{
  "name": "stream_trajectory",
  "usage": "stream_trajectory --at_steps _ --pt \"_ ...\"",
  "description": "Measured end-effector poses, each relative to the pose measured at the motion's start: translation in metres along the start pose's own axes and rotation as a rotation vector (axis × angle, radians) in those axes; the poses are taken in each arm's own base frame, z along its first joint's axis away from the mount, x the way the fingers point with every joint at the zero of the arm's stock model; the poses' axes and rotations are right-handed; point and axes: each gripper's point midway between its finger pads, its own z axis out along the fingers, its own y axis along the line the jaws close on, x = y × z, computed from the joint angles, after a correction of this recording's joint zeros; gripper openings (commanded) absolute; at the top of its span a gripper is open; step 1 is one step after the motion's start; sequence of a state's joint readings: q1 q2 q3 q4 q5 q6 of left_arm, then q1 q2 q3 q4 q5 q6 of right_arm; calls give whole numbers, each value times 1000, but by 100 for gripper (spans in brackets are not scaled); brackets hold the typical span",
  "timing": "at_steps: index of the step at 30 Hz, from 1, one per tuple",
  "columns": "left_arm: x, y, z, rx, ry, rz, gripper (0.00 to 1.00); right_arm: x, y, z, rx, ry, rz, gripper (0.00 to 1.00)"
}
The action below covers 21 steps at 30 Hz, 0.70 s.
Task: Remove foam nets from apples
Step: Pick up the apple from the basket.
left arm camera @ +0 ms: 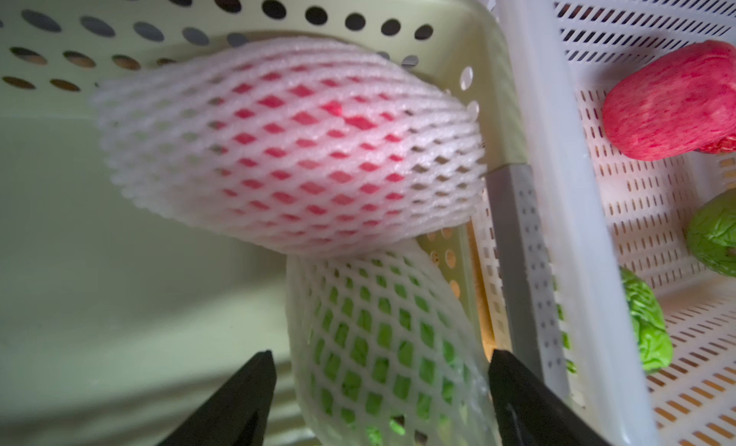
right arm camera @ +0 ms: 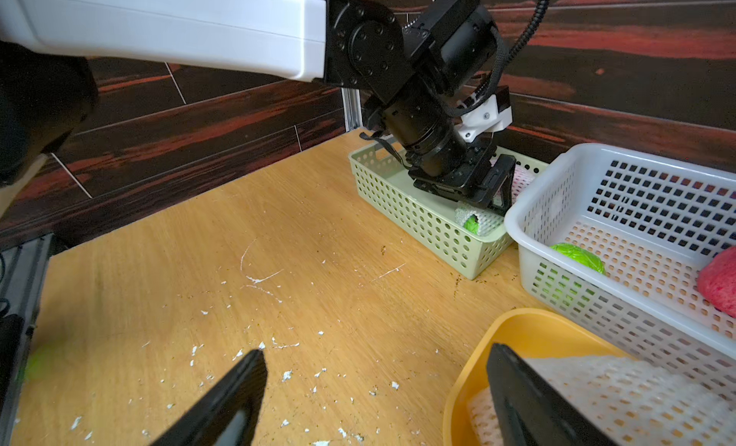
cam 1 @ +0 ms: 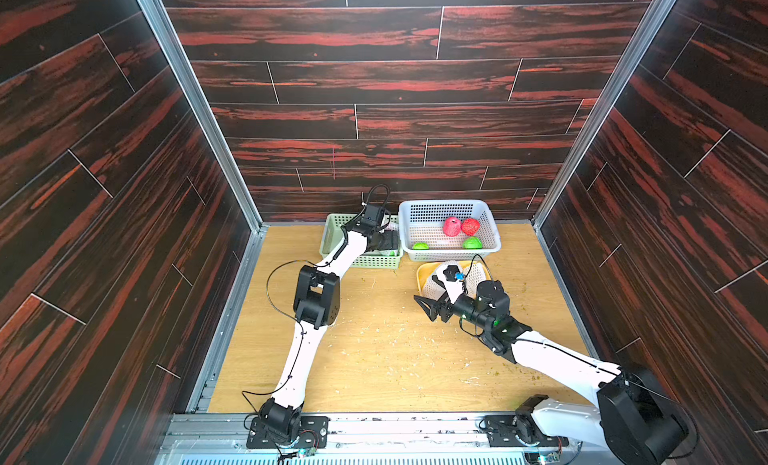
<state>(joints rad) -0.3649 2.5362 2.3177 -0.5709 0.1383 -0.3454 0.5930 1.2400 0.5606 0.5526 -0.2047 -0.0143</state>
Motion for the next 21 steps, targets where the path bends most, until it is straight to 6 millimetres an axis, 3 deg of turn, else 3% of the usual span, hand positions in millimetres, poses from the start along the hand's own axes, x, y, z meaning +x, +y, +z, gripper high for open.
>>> stream_trajectory --at_steps 9,13,18,21 --pt "11 1 13 5 28 -11 92 11 0 5 19 41 -16 90" --pt "12 0 13 12 31 -13 85 14 0 8 24 58 -17 90" --pt "12 -1 13 19 34 -13 70 11 0 10 32 53 -26 90" --pt "12 -1 13 19 33 -8 68 9 0 11 42 54 -32 90"
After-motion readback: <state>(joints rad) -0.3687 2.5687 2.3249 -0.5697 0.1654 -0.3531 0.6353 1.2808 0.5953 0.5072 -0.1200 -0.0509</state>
